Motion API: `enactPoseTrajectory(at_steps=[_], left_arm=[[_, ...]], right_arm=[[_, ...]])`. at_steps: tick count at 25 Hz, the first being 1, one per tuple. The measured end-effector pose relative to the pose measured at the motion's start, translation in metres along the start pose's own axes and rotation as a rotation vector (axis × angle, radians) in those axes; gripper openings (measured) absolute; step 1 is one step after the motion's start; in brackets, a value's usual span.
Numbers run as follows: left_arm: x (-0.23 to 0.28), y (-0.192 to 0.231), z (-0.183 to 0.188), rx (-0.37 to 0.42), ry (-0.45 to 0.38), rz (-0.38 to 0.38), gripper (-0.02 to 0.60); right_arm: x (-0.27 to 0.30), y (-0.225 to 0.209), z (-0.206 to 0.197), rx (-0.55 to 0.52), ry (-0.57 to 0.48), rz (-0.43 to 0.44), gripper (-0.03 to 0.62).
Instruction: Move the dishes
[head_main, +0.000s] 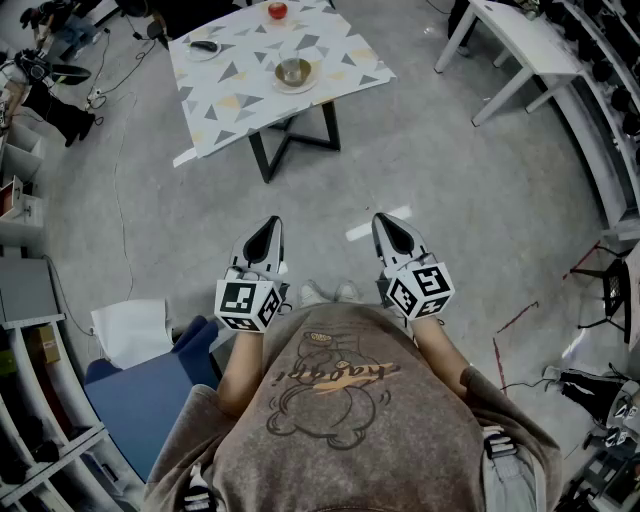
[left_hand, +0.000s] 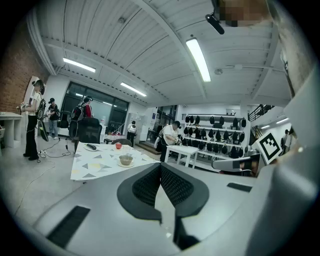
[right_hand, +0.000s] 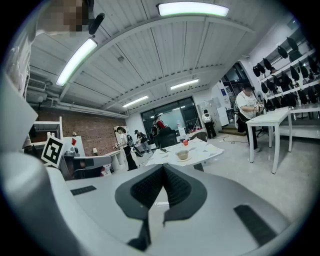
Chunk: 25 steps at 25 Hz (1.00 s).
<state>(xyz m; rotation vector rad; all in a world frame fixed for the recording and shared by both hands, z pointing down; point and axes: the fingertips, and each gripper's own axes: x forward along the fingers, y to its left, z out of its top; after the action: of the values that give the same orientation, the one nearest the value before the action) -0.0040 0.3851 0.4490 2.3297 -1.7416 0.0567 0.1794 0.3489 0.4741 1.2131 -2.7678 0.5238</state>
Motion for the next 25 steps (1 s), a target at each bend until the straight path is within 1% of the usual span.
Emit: enactPoseTrajectory(at_steps=[4,9,14,18,21,25], left_arm=[[0.004,0.005,0.001,0.001,0.002,0.01,0.018],[0.006,0.013,-0.001,0.007,0.018,0.0,0.017],[0.008,0.028,-0.003,0.021,0.028,-0.032,0.017],[0.01,0.039,-0.001,0.023,0.009,-0.06,0.017],[0.012,0.048,0.001,0.04,0.006,-0.069,0.017],[0.016,0.058,0.005,0.04,-0.002,-0.074,0.017]], right_arm=[[0.006,0.003,0.0,0.01,0.0,0.01,-0.008],[0.013,0.008,0.0,0.014,0.001,0.003,-0.005],[0.027,0.018,-0.008,0.006,0.005,-0.008,-0.005],[0.034,0.023,-0.011,-0.011,-0.006,-0.026,-0.005],[0.041,0.027,-0.01,-0.015,-0.014,-0.042,-0.005],[0.052,0.03,-0.01,-0.011,-0.018,-0.047,-0.005]])
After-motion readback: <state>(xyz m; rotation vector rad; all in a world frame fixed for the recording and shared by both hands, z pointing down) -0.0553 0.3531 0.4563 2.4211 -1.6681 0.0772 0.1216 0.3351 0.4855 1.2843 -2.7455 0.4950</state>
